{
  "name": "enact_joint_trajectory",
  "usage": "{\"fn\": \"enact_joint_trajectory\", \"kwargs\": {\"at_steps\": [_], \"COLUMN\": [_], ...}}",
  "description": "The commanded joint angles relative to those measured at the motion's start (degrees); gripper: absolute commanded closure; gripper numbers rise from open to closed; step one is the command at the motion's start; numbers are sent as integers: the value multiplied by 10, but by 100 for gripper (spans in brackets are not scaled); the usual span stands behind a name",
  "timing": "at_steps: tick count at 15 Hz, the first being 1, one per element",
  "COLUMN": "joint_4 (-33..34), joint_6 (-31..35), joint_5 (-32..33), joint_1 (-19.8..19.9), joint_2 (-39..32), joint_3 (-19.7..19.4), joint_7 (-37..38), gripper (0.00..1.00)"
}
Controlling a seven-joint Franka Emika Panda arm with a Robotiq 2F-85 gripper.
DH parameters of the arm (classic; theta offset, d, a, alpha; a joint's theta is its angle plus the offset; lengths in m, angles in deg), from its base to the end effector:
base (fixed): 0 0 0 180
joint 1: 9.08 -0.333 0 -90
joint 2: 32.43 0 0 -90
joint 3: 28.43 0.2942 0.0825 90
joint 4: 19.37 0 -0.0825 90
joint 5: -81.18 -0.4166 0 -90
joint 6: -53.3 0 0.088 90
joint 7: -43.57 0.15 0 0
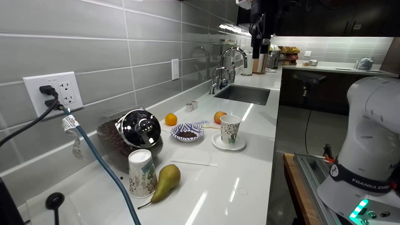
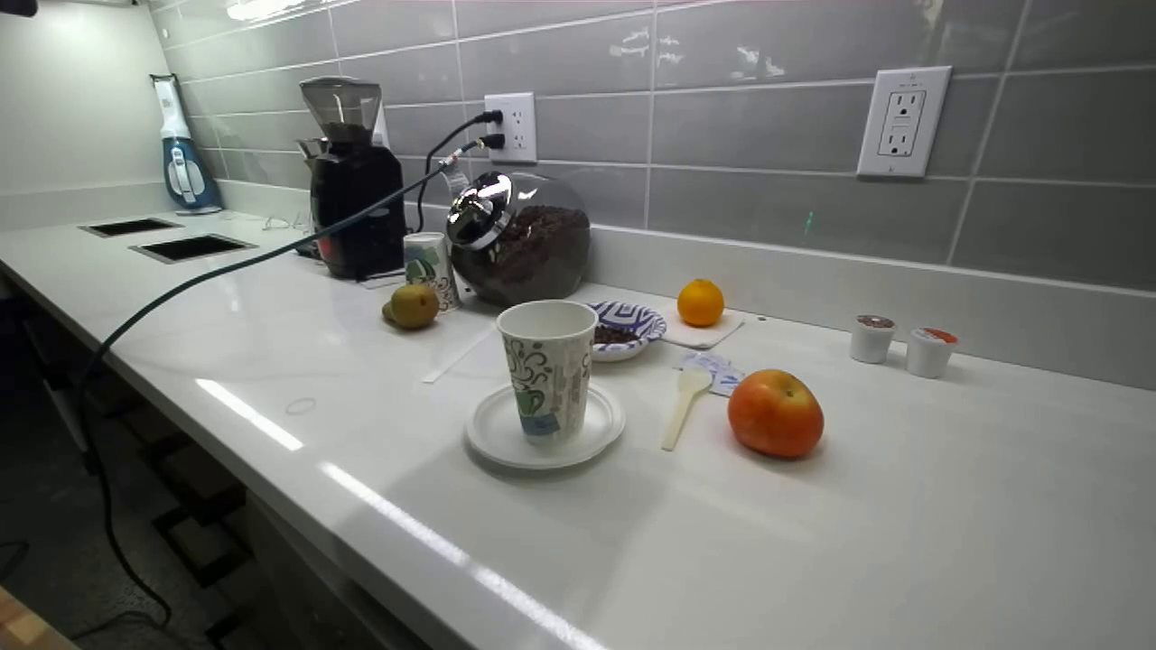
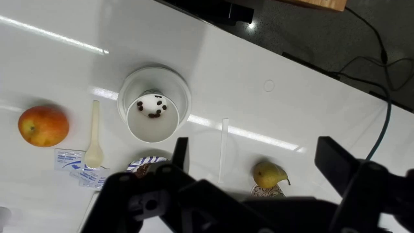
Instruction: Pour the contents in the bowl into the coffee cup.
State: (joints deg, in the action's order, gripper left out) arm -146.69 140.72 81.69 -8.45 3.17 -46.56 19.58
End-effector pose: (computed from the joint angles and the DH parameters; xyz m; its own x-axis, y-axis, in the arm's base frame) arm 0.3718 -0.1408 0.5212 0.9873 0.1578 -0.0187 0.1511 -0.9687 -0.1970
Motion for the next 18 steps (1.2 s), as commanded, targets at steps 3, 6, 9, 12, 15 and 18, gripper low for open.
{"fn": "enact_joint_trajectory", "kwargs": {"at_steps": [3, 6, 9, 12, 15, 18], "joint_4": [18, 13, -23, -54, -40, -44], "joint_6": [43, 60, 130, 209, 209, 214], "joint_5": [-42, -73, -131, -162, -143, -142], "joint_1": [0, 5, 24, 40, 43, 46], "joint_2": [-55, -82, -70, -56, -77, -77], "joint_3": [-6, -2, 6, 12, 11, 11], "joint_7": [-24, -17, 31, 55, 41, 40], "gripper": [0, 0, 0, 0, 0, 0]}}
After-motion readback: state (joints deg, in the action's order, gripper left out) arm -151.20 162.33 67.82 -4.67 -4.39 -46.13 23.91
